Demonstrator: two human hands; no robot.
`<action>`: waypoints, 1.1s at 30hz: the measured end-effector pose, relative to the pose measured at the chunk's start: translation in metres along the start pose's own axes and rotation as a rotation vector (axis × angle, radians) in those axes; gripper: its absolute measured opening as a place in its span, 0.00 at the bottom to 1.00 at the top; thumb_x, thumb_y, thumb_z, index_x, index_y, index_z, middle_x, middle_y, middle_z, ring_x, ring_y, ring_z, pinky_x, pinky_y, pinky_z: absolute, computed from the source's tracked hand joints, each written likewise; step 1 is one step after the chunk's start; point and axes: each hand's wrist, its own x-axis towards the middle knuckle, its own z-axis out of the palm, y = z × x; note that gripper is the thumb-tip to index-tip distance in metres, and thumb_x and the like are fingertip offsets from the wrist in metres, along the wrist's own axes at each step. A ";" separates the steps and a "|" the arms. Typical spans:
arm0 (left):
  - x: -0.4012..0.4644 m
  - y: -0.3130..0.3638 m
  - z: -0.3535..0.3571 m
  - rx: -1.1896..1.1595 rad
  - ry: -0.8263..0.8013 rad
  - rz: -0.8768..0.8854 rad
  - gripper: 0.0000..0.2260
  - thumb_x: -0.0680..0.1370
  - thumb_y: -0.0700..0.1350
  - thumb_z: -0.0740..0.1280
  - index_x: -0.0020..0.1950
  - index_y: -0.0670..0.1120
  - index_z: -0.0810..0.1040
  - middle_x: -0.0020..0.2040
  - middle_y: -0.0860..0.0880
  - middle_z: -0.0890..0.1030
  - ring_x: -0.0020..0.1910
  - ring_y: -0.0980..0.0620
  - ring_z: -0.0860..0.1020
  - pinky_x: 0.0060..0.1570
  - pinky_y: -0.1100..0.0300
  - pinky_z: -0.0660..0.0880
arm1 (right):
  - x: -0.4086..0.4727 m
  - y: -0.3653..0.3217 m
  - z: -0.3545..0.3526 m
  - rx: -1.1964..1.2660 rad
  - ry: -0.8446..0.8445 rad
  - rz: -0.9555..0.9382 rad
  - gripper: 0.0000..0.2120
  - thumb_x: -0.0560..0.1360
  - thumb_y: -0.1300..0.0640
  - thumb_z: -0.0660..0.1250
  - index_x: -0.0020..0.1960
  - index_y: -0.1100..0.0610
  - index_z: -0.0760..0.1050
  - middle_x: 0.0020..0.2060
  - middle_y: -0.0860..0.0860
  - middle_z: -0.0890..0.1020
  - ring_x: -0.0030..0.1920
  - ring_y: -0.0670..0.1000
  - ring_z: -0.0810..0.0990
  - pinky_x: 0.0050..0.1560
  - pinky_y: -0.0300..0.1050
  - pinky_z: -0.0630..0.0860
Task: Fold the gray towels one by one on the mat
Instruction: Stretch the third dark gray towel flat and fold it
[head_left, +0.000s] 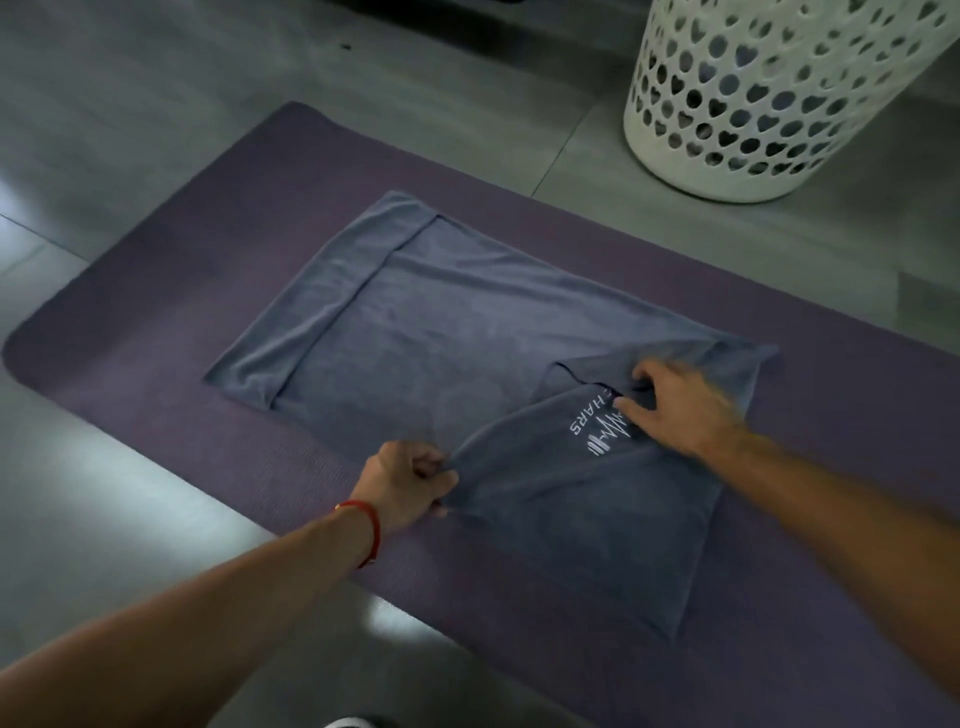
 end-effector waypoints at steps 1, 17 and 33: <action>-0.002 -0.001 0.001 -0.005 -0.011 -0.005 0.02 0.77 0.40 0.72 0.48 0.42 0.83 0.42 0.44 0.86 0.36 0.49 0.86 0.45 0.51 0.84 | -0.001 0.003 0.002 -0.082 0.019 -0.037 0.22 0.76 0.39 0.67 0.65 0.50 0.73 0.62 0.53 0.79 0.62 0.57 0.77 0.62 0.54 0.75; 0.001 -0.028 -0.112 -0.026 0.344 0.053 0.01 0.78 0.39 0.71 0.49 0.44 0.81 0.40 0.49 0.85 0.28 0.57 0.82 0.33 0.71 0.76 | 0.146 -0.131 -0.069 0.363 0.425 -0.008 0.13 0.74 0.47 0.65 0.44 0.55 0.83 0.34 0.56 0.81 0.43 0.62 0.83 0.40 0.48 0.75; 0.107 -0.076 -0.220 -0.135 0.761 -0.140 0.06 0.77 0.42 0.71 0.40 0.48 0.83 0.34 0.49 0.83 0.35 0.48 0.83 0.48 0.51 0.83 | 0.314 -0.294 -0.014 0.666 0.192 -0.158 0.21 0.79 0.61 0.62 0.72 0.51 0.74 0.64 0.48 0.80 0.65 0.46 0.78 0.71 0.41 0.69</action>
